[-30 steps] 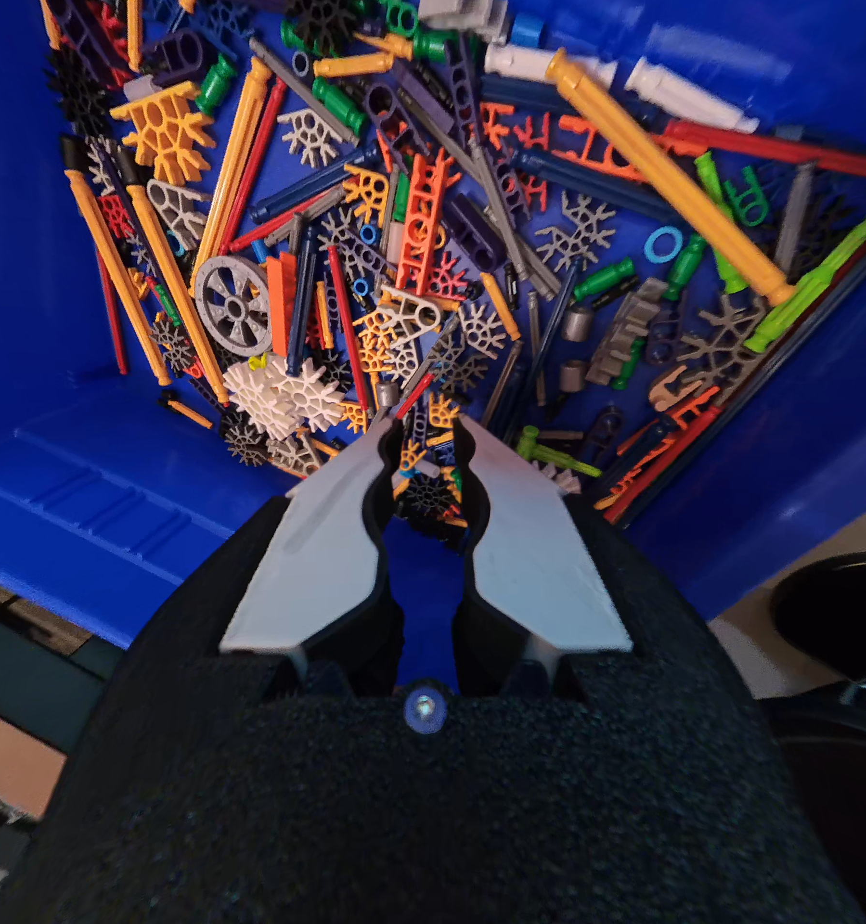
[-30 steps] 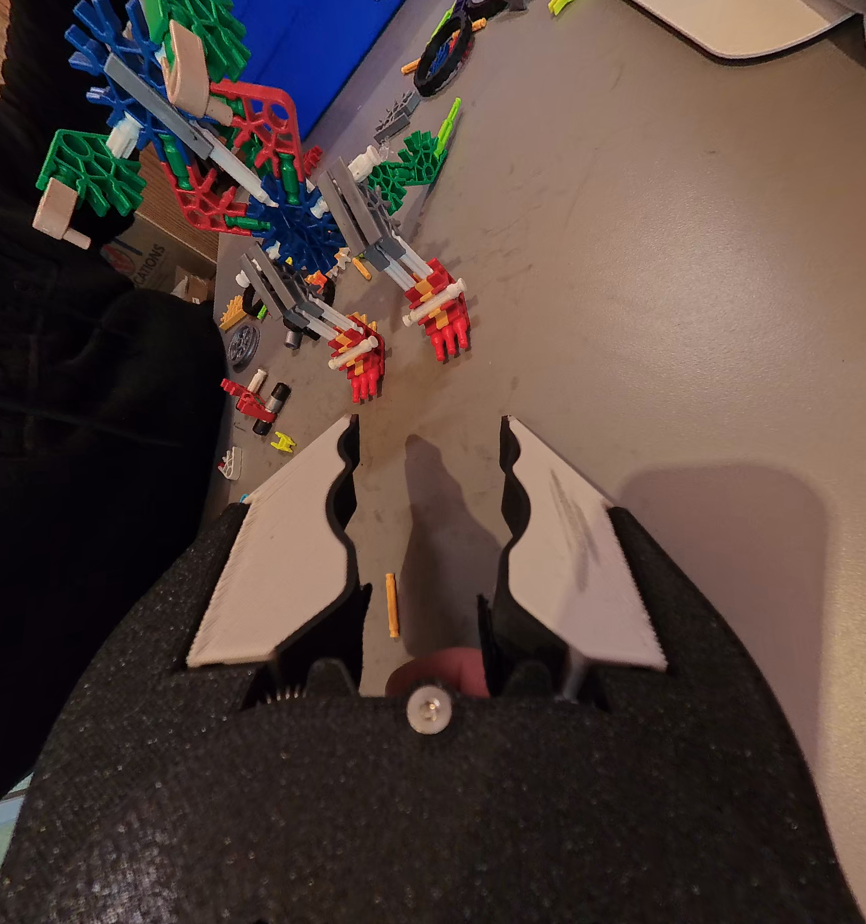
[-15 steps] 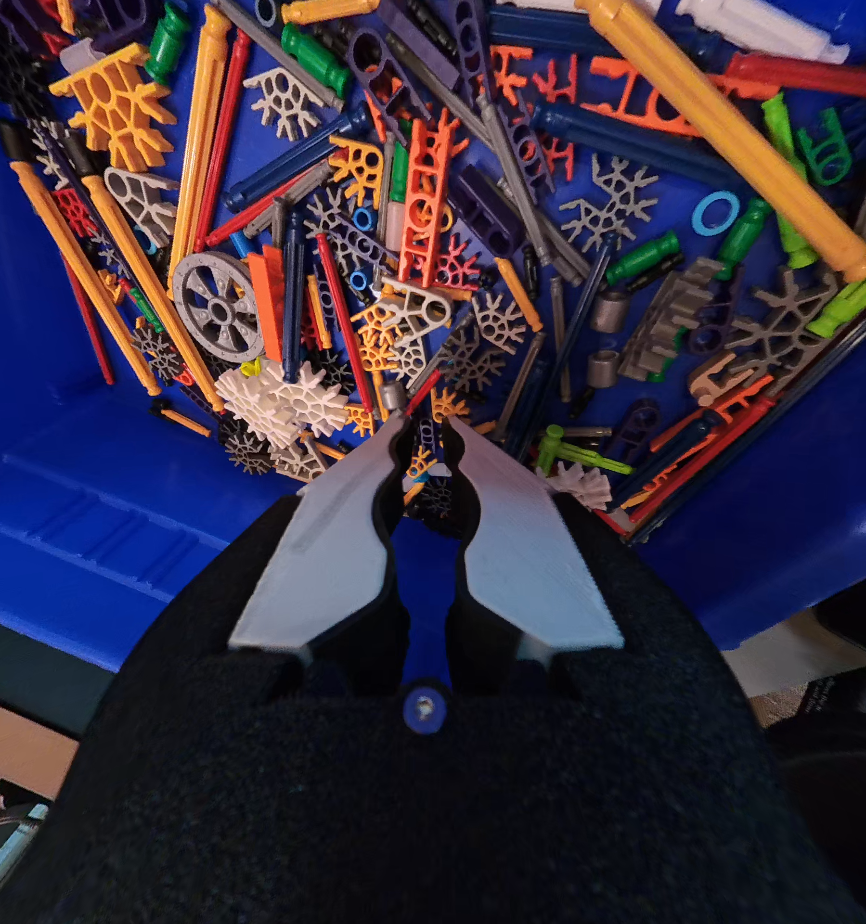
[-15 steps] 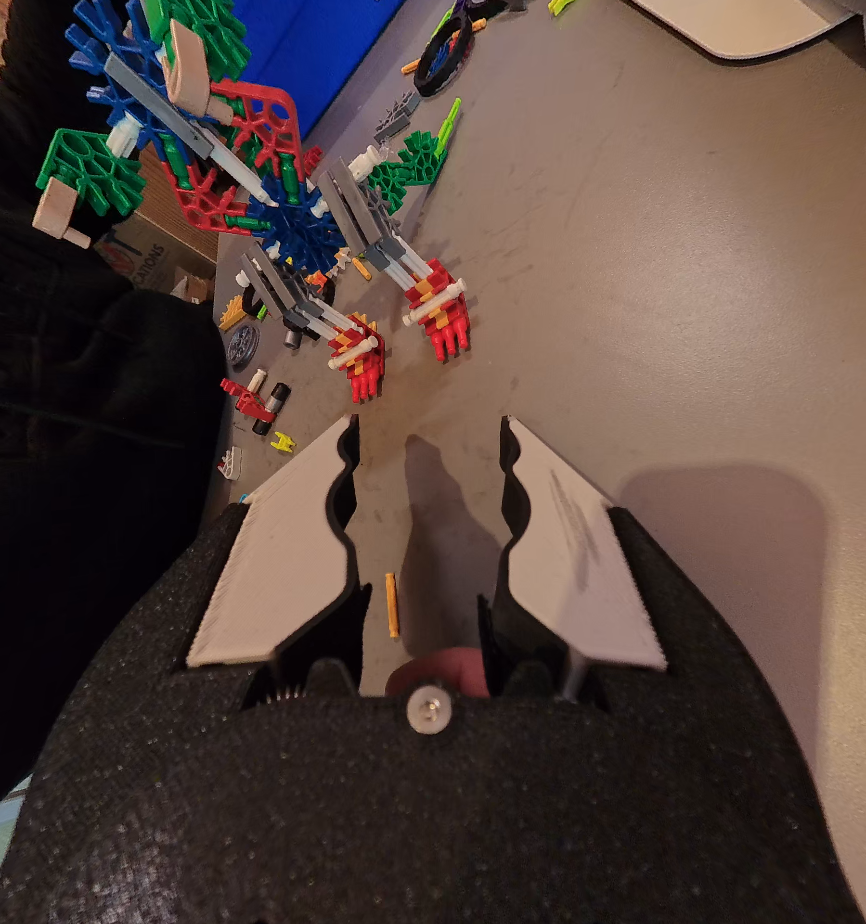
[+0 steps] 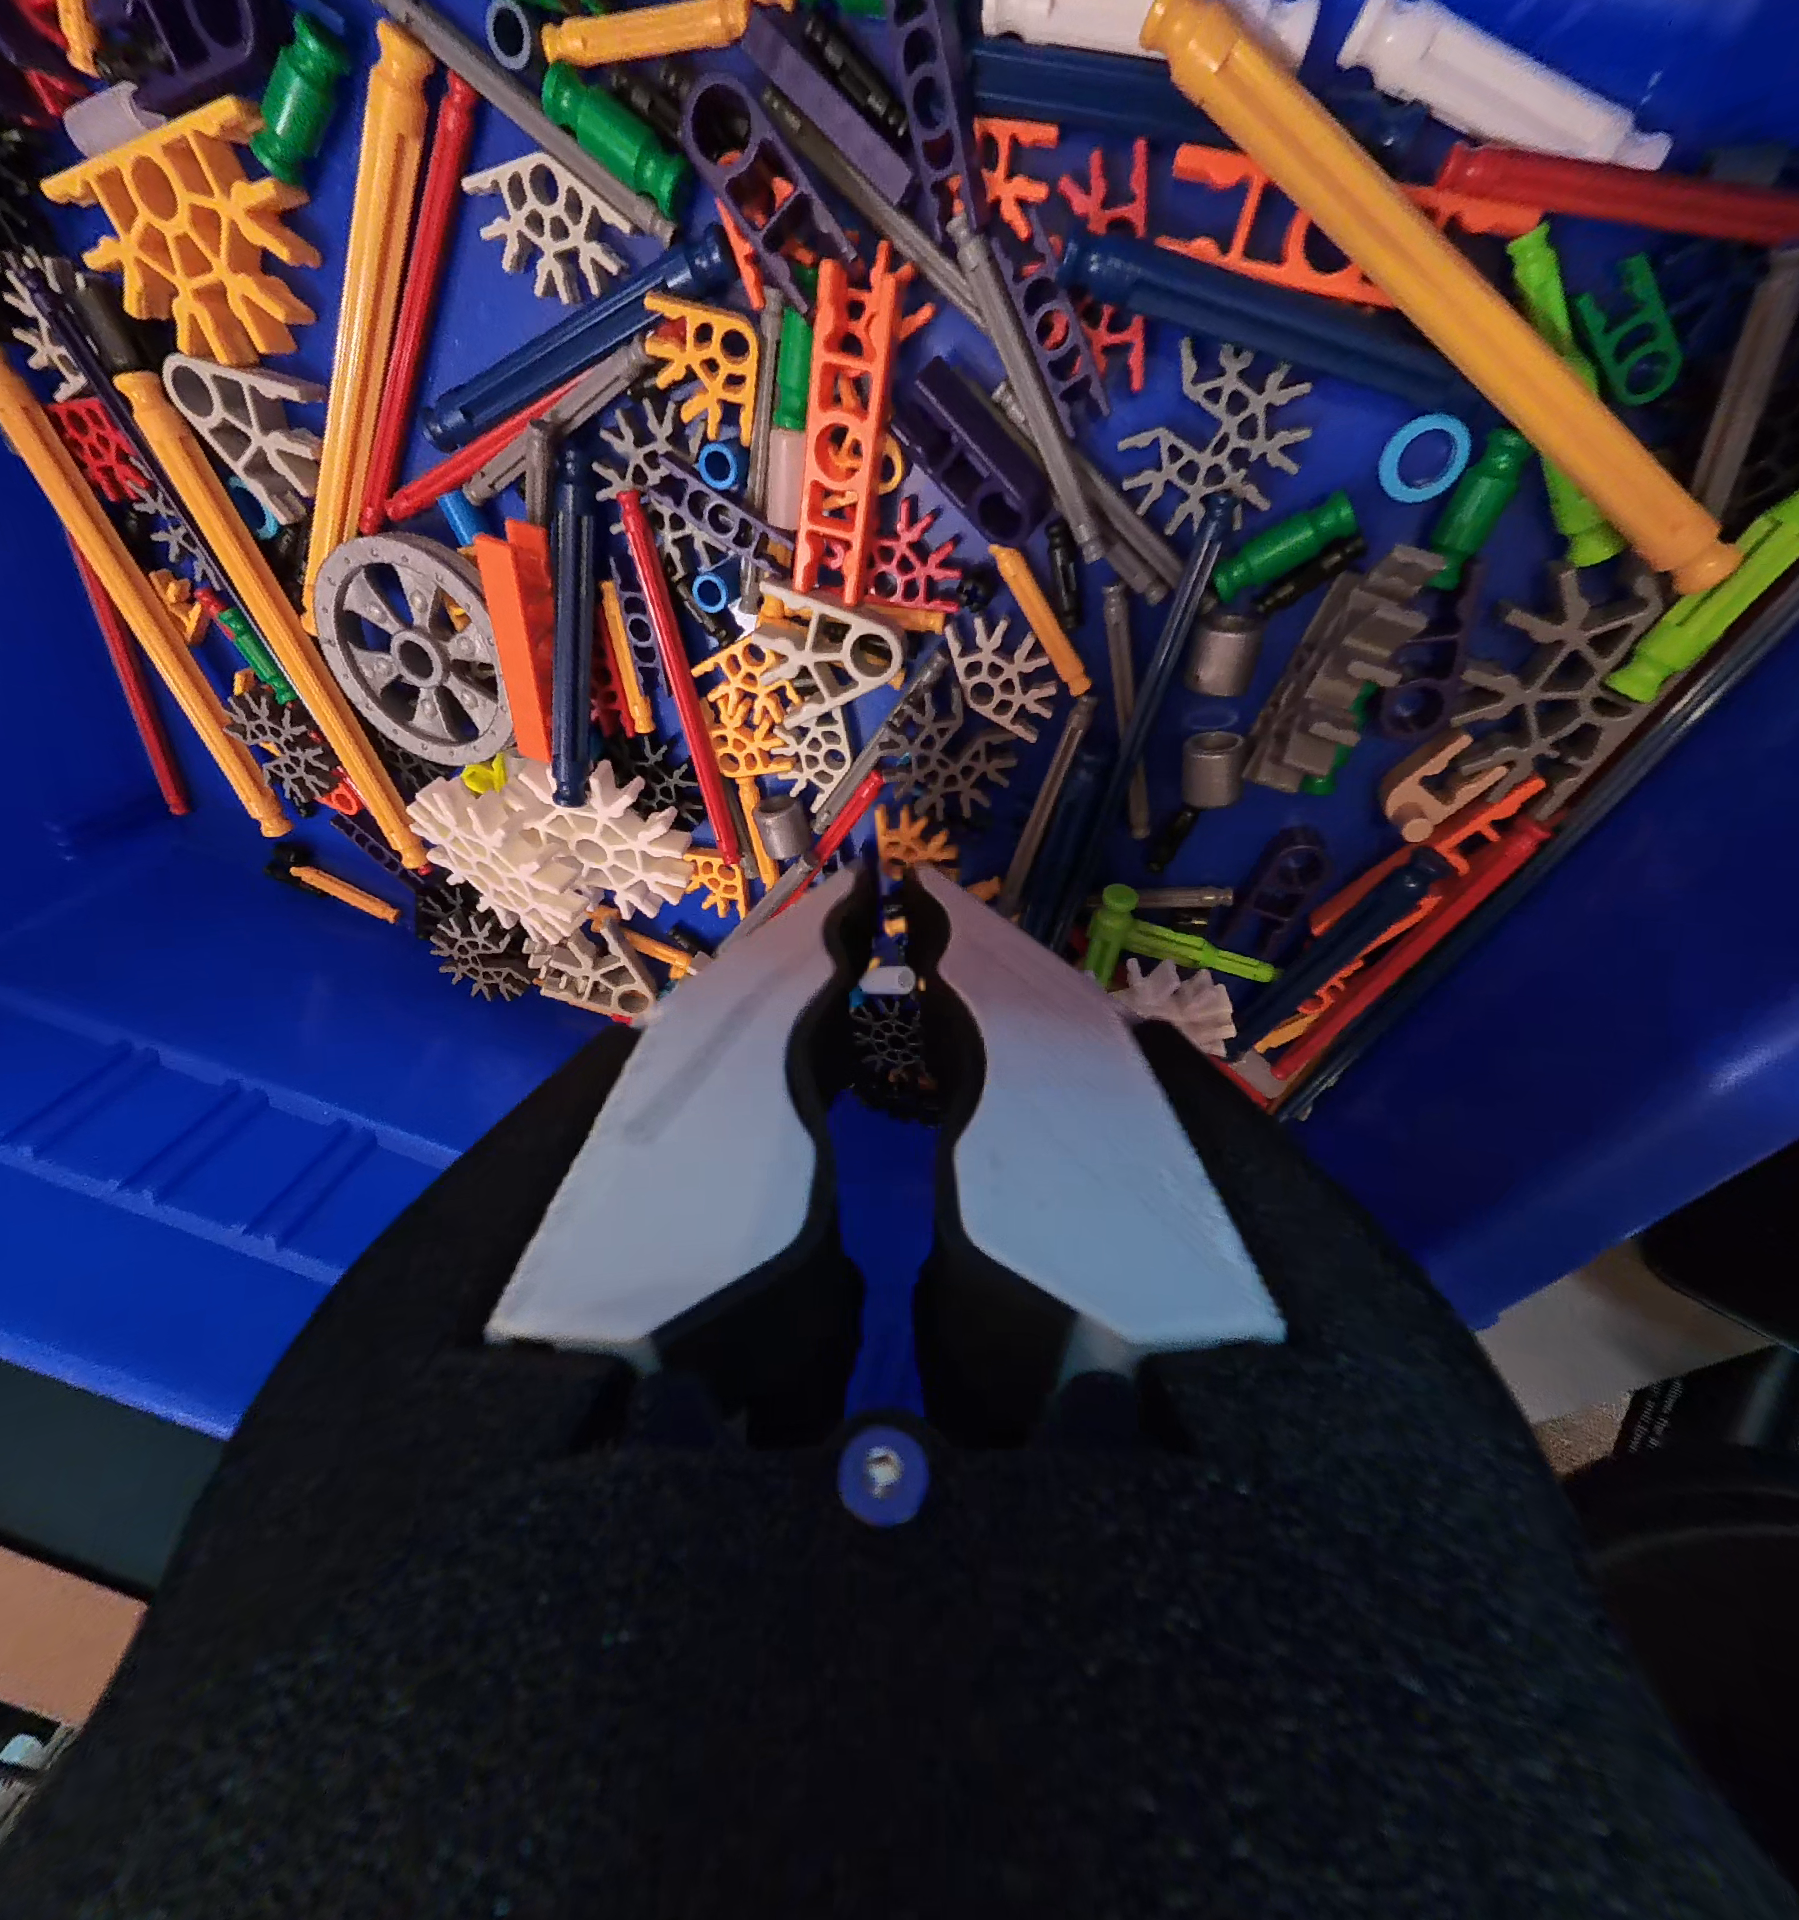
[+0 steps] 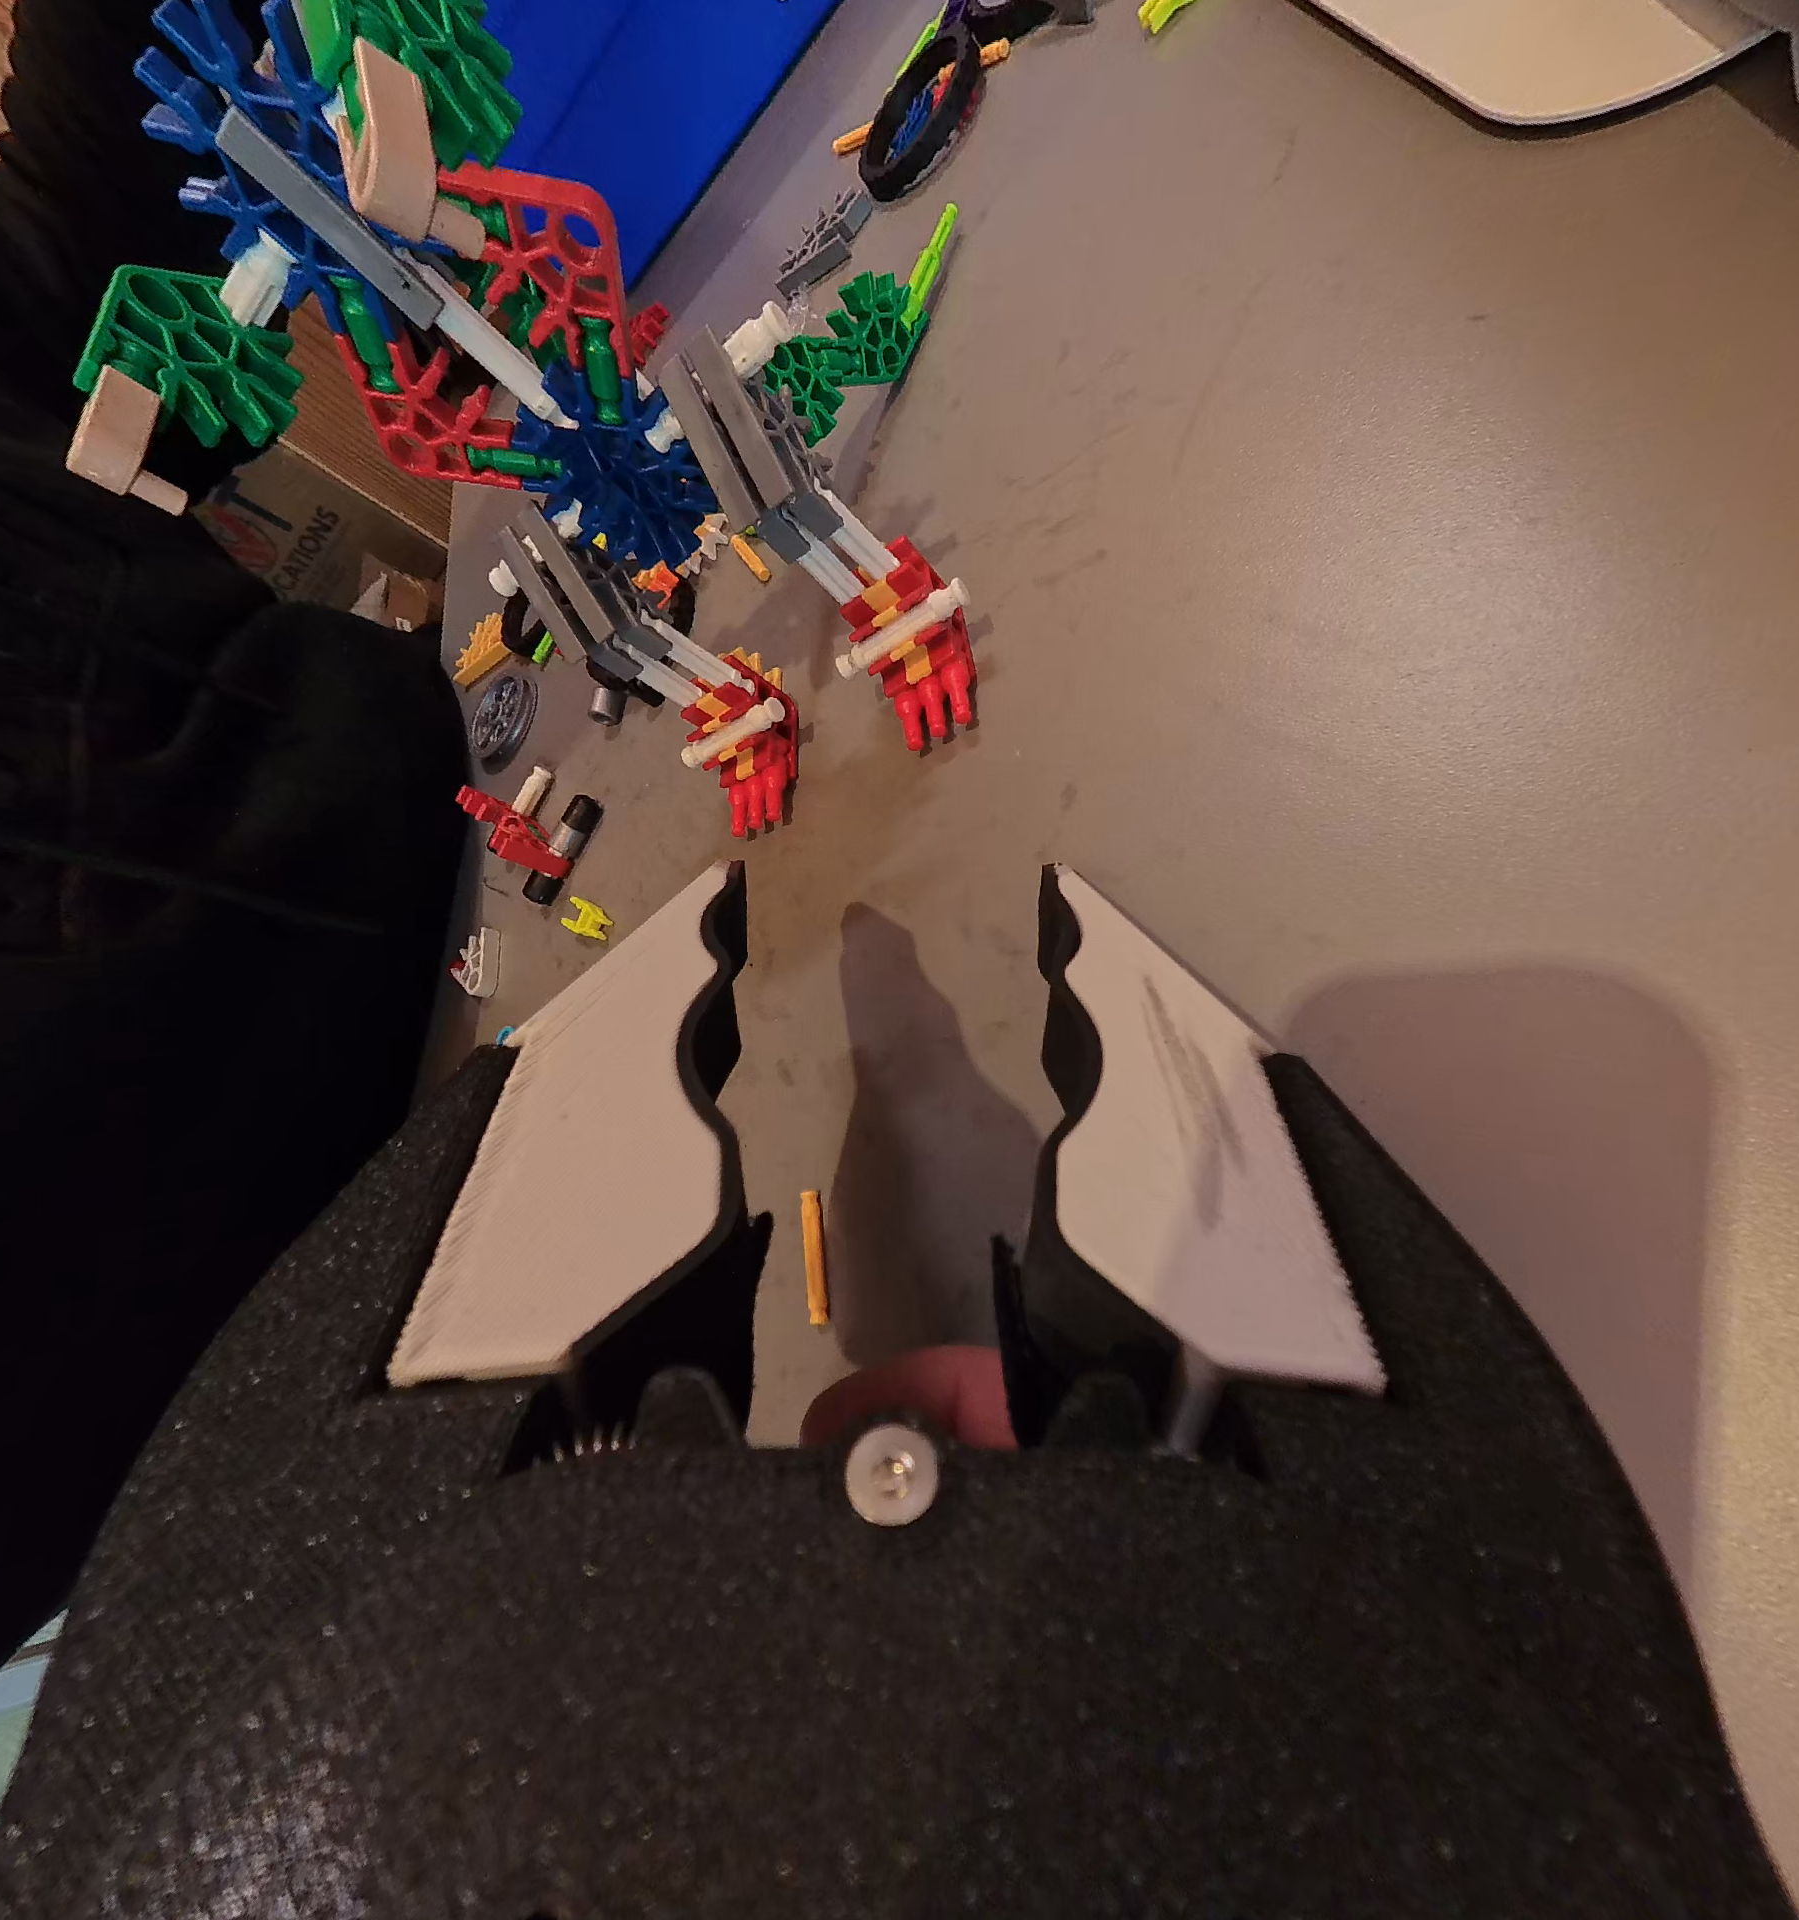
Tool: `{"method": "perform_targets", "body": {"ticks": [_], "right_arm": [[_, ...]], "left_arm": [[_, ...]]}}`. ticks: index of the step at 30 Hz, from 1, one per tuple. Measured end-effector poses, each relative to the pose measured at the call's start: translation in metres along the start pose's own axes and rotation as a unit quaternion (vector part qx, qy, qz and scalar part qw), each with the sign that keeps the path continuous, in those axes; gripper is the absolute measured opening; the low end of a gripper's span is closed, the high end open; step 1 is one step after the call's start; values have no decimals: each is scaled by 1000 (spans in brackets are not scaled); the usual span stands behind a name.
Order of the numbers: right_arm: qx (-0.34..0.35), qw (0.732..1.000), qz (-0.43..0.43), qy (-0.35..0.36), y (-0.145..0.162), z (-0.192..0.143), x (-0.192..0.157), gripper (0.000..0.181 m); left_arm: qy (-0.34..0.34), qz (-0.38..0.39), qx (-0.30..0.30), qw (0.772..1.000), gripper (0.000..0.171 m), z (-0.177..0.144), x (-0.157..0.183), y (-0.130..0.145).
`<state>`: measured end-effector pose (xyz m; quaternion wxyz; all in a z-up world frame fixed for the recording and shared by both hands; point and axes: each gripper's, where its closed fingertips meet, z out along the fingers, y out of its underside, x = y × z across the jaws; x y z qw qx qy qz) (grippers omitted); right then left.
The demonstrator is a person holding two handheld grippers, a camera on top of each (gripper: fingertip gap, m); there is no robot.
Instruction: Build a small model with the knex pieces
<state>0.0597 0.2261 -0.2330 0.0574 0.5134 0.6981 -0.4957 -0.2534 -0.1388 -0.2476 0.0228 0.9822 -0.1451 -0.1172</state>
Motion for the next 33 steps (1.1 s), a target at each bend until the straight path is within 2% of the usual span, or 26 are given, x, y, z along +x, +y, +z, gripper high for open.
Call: {"method": "perform_targets", "body": {"ticks": [4, 11, 16, 33], "right_arm": [[0, 1000, 0, 0, 0, 0, 0, 56], [0, 1000, 0, 0, 0, 0, 0, 56], [0, 1000, -1, 1, 0, 0, 0, 56], [1, 1000, -1, 1, 0, 0, 0, 56]], "left_arm": [[6, -6, 15, 1000, 7, -5, 1, -4], [-31, -8, 45, 998, 10, -10, -14, -18], [-33, -5, 24, 999, 12, 1, -16, -14], [-30, -19, 21, 999, 13, 3, -21, -12]]}}
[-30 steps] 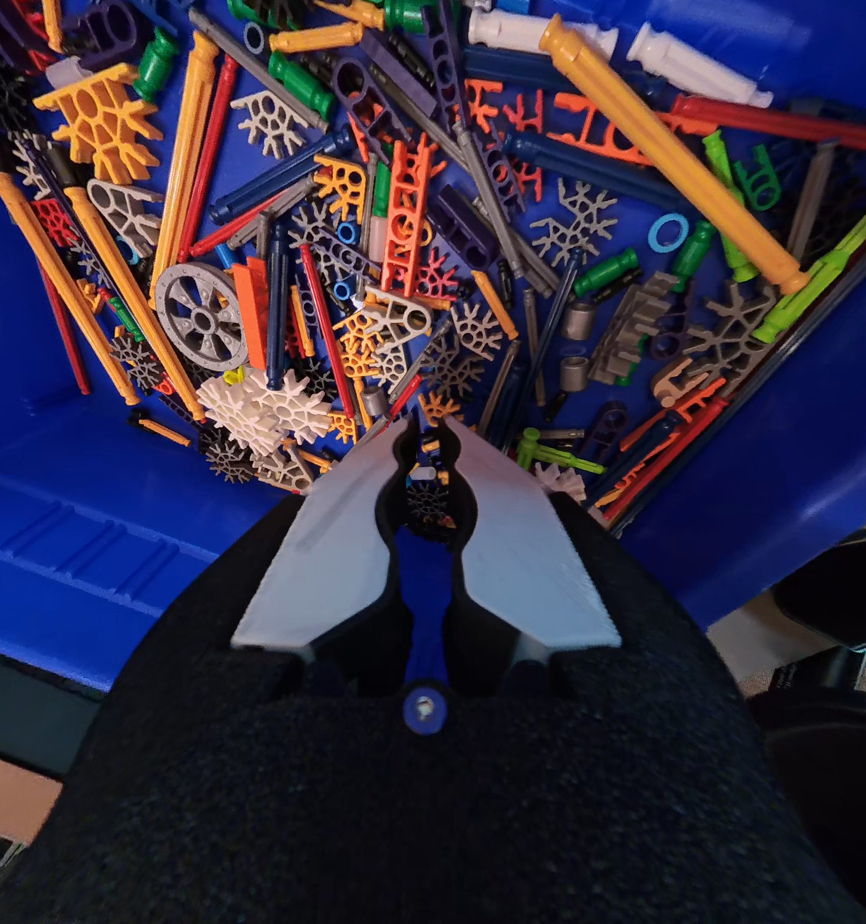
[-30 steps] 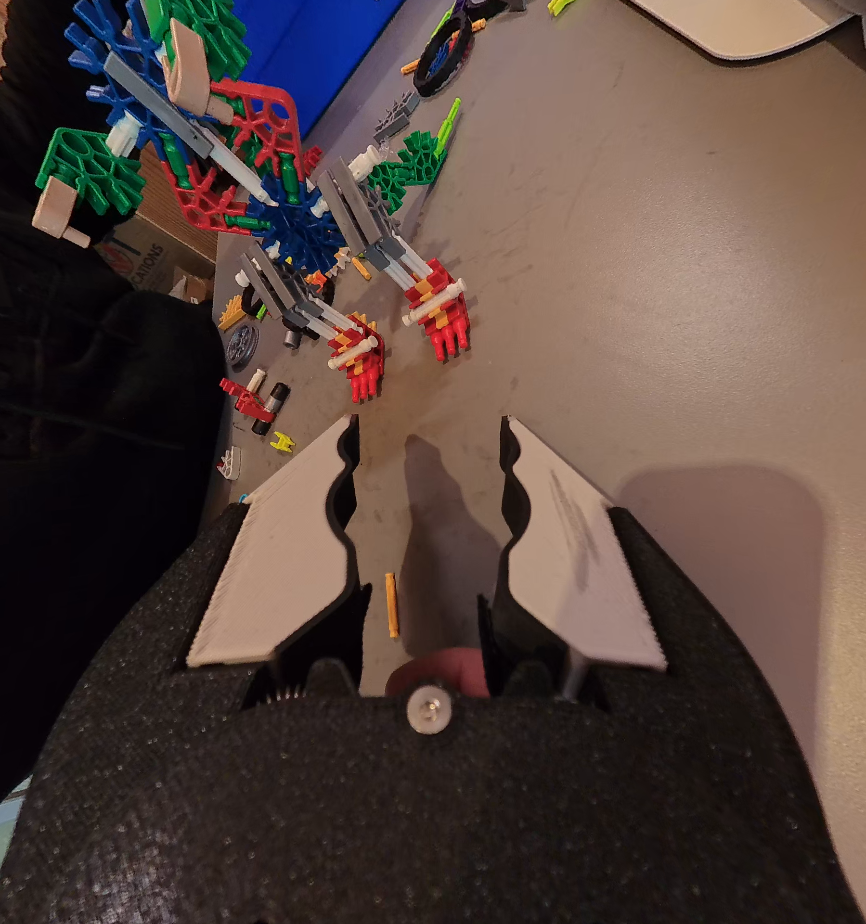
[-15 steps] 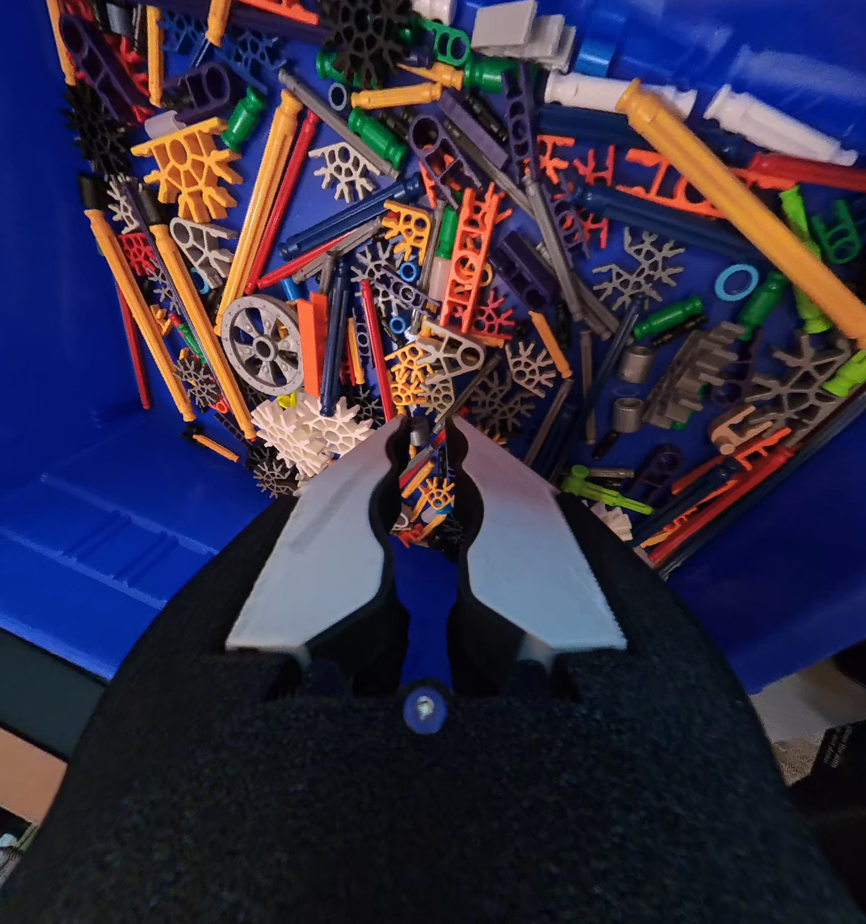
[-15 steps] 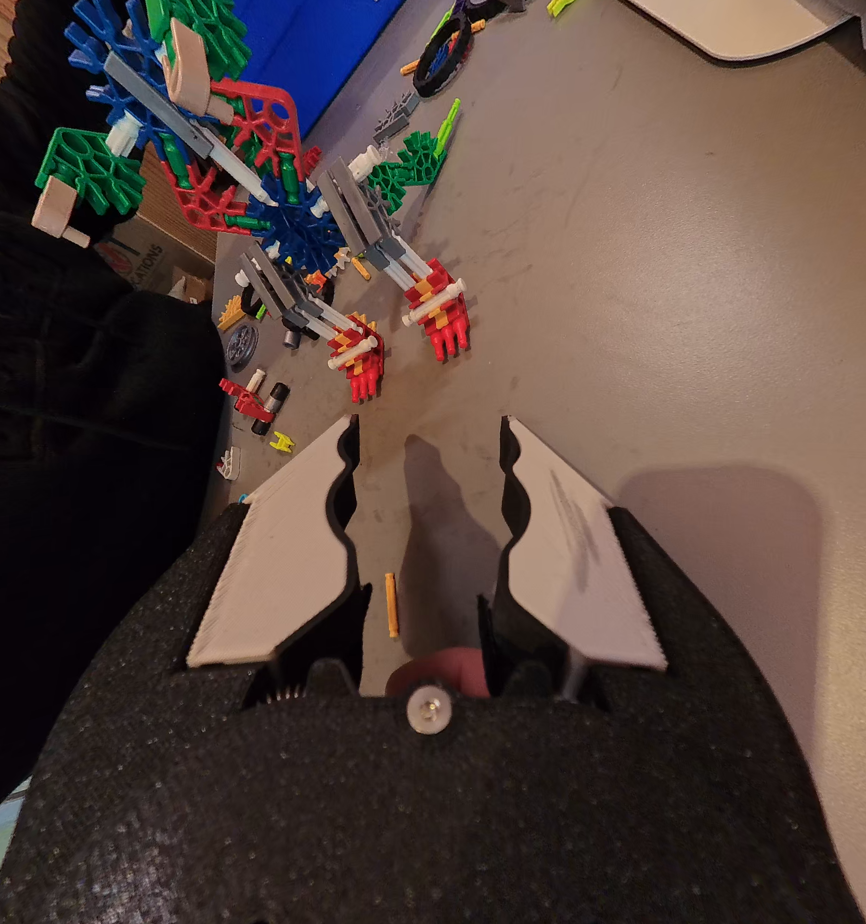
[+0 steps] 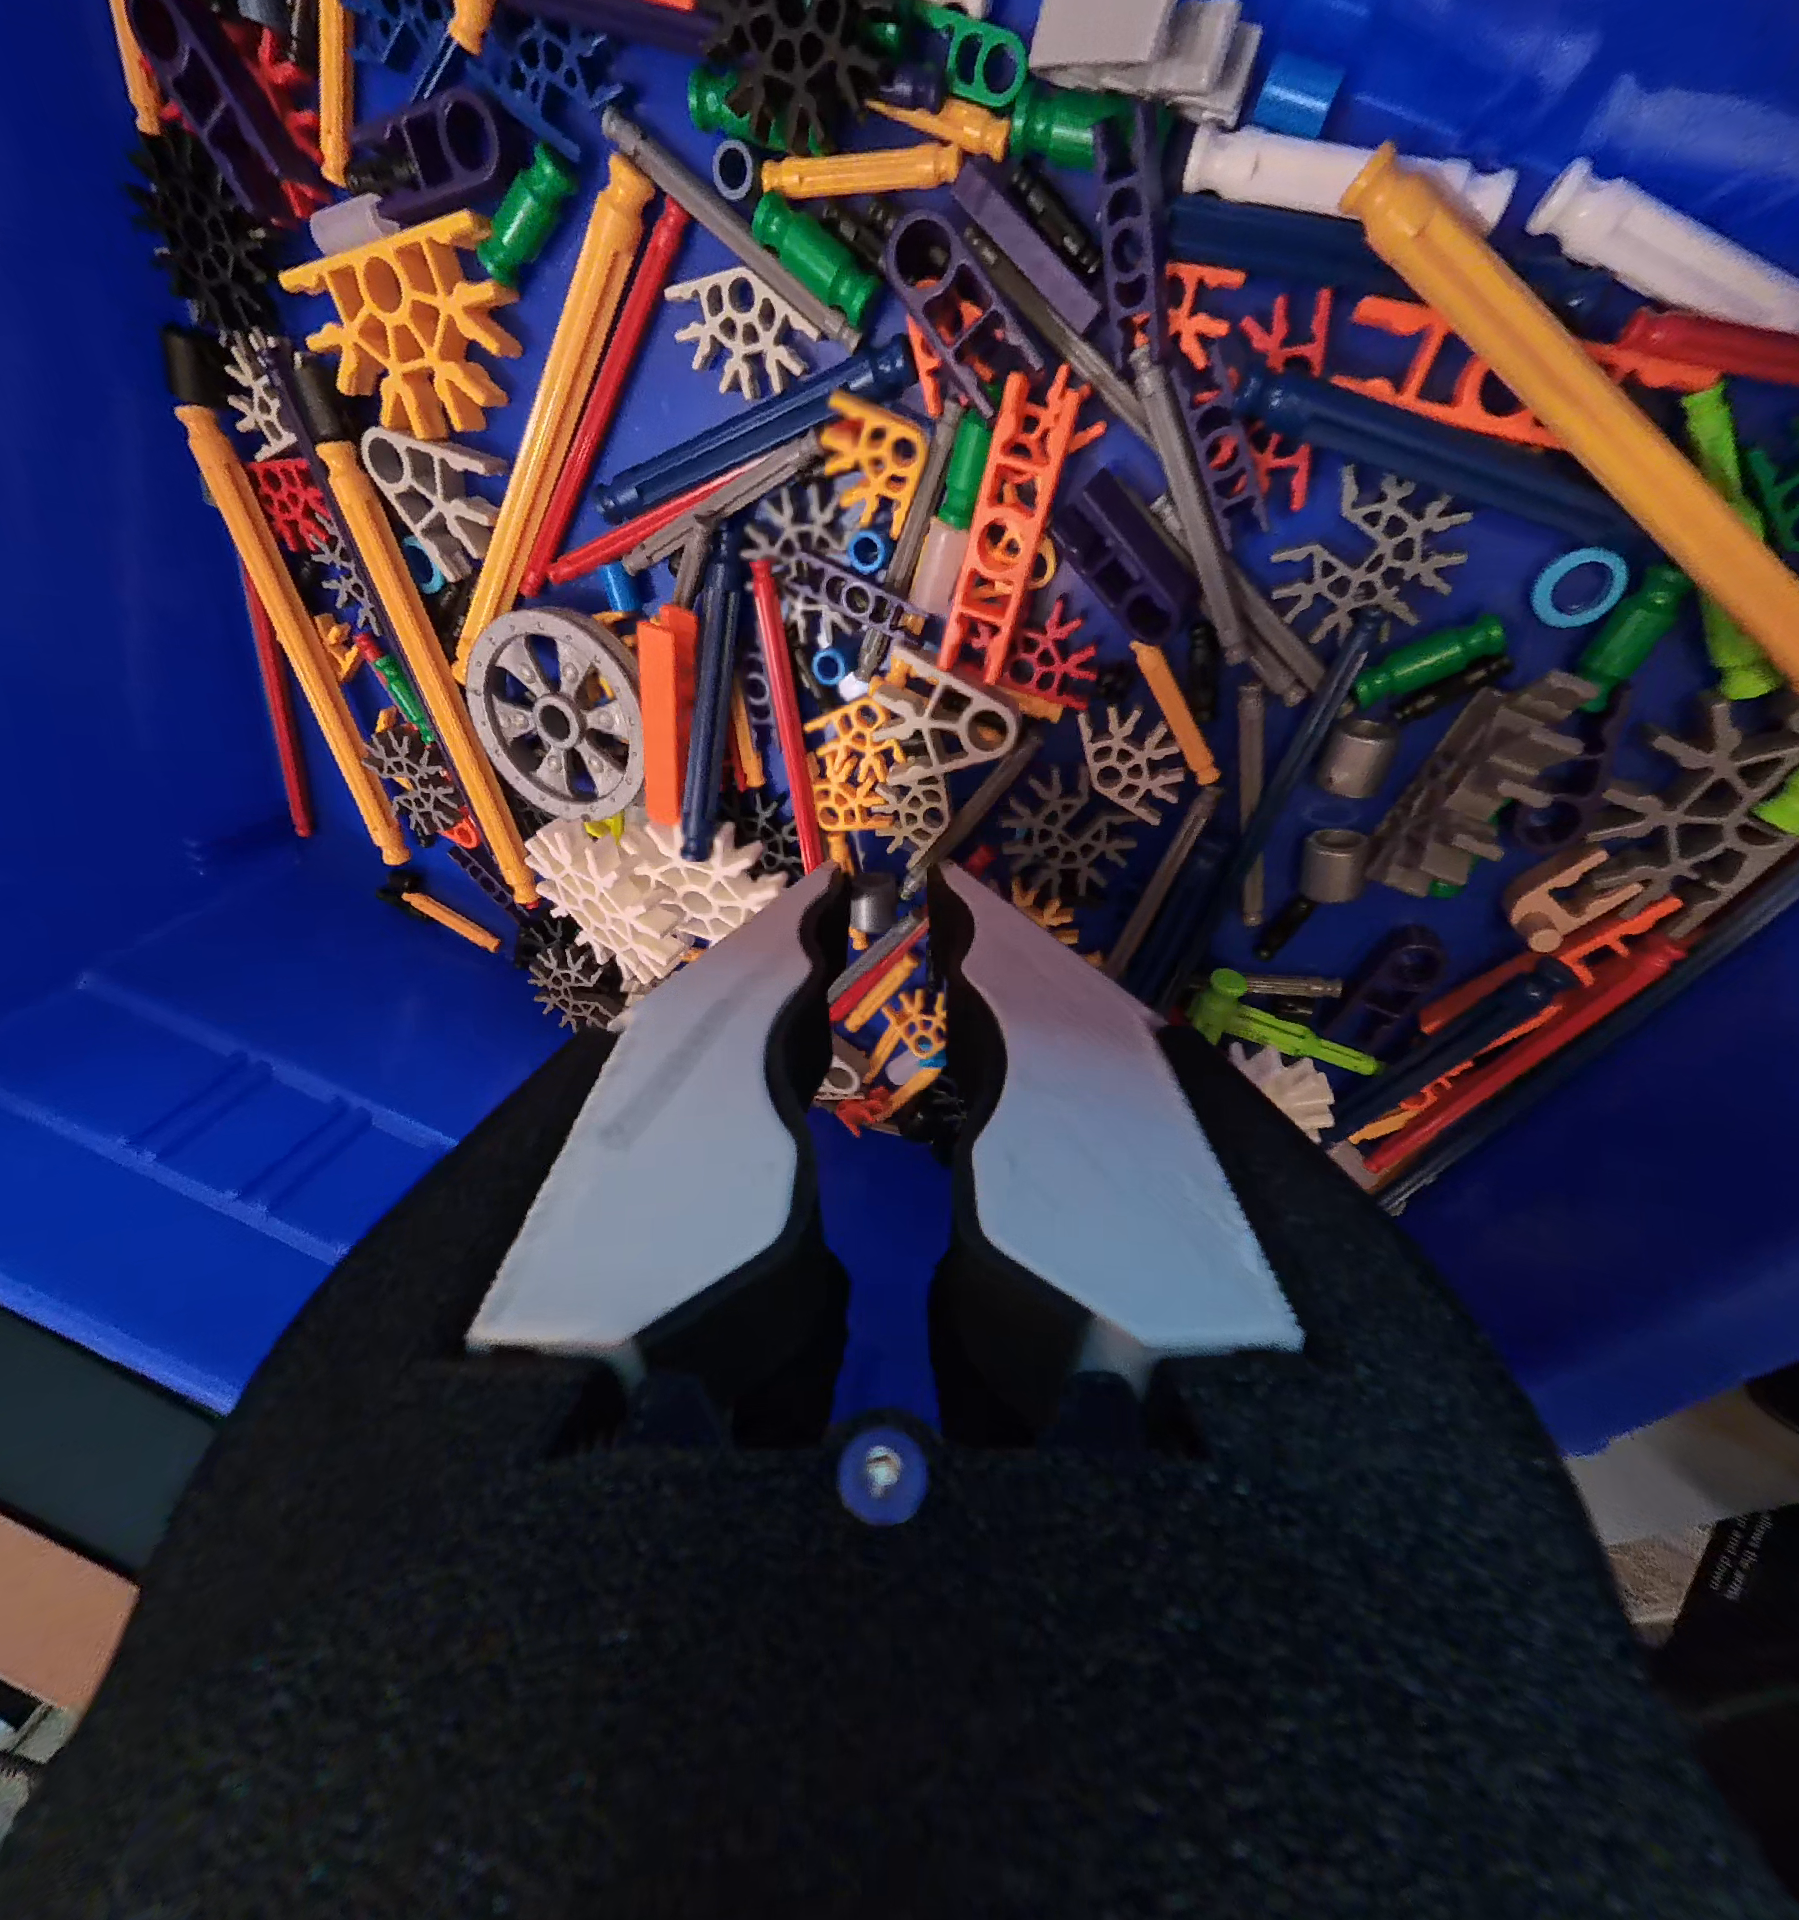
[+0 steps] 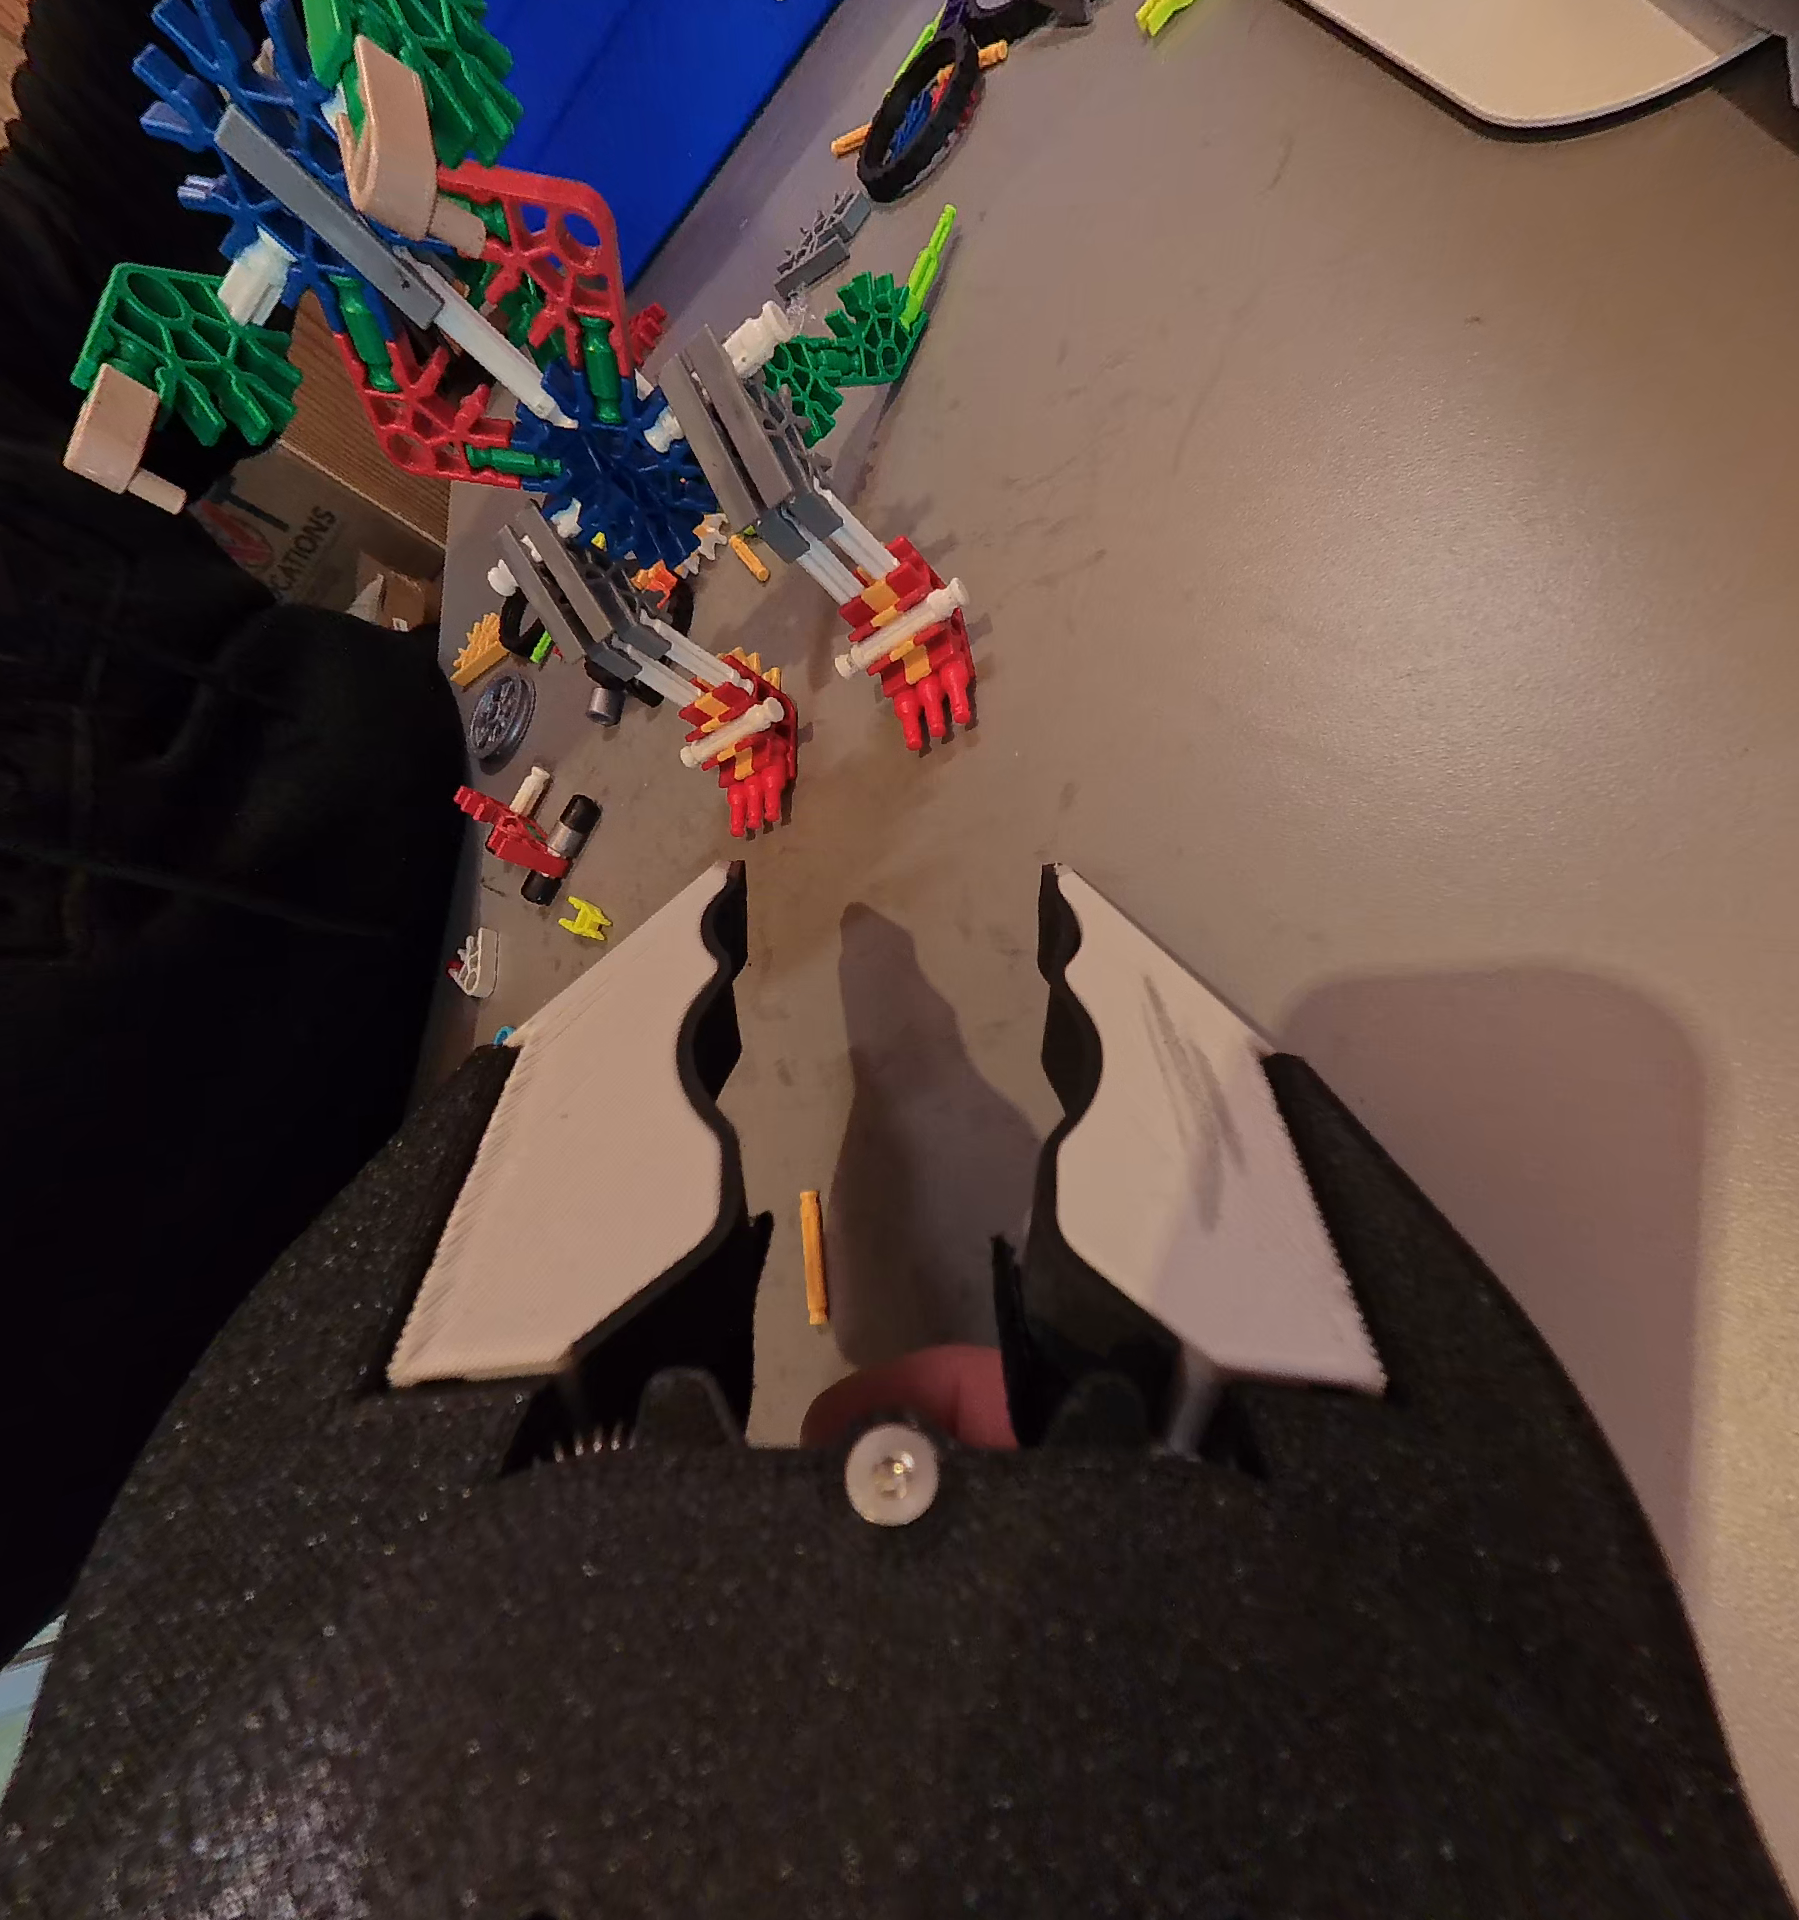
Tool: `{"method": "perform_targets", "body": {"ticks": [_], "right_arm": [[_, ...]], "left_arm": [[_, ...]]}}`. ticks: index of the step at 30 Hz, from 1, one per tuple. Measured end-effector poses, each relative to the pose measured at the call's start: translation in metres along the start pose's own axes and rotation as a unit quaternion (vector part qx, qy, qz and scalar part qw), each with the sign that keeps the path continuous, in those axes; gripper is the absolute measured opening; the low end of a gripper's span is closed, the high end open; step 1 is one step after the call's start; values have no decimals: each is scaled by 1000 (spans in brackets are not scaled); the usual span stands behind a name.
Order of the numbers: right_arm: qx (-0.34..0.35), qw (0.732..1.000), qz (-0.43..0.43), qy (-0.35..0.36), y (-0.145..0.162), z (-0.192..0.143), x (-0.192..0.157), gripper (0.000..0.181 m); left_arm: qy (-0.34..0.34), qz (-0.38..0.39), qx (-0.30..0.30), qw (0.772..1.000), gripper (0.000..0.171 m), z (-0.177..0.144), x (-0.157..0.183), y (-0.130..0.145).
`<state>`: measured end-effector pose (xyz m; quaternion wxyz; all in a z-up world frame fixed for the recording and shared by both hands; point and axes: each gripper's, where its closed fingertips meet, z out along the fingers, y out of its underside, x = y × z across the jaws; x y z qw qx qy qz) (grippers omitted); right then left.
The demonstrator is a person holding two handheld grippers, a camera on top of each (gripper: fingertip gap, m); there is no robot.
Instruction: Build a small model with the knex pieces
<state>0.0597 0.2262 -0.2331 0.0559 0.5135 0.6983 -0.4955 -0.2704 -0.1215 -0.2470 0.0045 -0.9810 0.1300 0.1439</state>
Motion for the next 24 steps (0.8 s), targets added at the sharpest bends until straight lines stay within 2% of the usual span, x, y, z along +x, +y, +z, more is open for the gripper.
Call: {"method": "perform_targets", "body": {"ticks": [5, 10, 14, 21, 24], "right_arm": [[0, 1000, 0, 0, 0, 0, 0, 56], [0, 1000, 0, 0, 0, 0, 0, 56], [0, 1000, 0, 1, 0, 0, 0, 56], [0, 1000, 0, 1, 0, 0, 0, 56], [0, 1000, 0, 1, 0, 0, 0, 56]], "left_arm": [[5, 5, -8, 1000, 14, 2, 0, 1], [4, 8, -5, 1000, 5, 2, 1, 0], [8, 9, 0, 1000, 5, 1, 4, -1], [-5, 0, -16, 1000, 19, -2, -2, 7], [1, 3, -25, 1000, 17, -1, 0, 10]]}}
